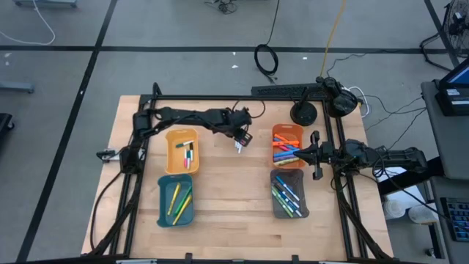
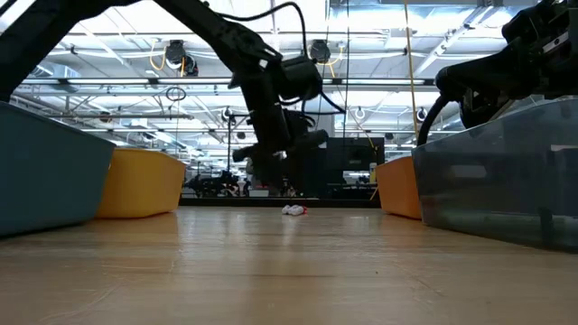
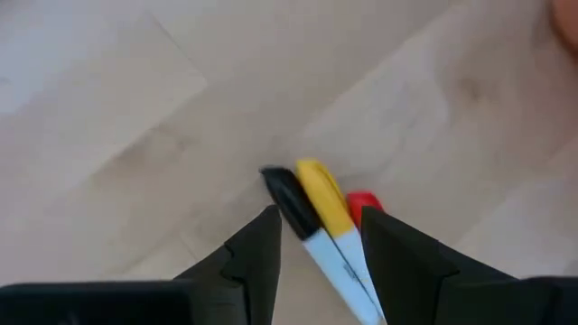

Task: Pick & Place Markers
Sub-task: Put the black mini marker into the yellow bin

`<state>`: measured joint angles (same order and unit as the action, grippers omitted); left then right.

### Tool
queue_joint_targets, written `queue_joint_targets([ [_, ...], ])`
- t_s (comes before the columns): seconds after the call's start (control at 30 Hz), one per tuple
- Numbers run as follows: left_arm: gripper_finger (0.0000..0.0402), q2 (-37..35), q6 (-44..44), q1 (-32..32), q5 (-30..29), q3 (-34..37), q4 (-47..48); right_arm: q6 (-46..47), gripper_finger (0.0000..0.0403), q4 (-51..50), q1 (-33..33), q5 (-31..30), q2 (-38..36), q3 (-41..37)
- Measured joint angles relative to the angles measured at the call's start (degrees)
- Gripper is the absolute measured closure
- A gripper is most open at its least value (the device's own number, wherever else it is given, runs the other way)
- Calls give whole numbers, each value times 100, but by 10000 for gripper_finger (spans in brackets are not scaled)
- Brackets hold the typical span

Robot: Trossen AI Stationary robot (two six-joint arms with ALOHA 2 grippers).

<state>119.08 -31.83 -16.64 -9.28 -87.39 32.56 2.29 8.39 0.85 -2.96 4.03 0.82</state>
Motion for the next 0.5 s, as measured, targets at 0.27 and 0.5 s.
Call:
queue_joint_targets([
  [0.27, 245, 77, -266, 108, -145, 32, 378, -1, 399, 2, 0, 0, 2, 0],
  [0.5, 245, 135, -461, 187, -173, 38, 508, -1, 399, 2, 0, 2, 2, -1],
])
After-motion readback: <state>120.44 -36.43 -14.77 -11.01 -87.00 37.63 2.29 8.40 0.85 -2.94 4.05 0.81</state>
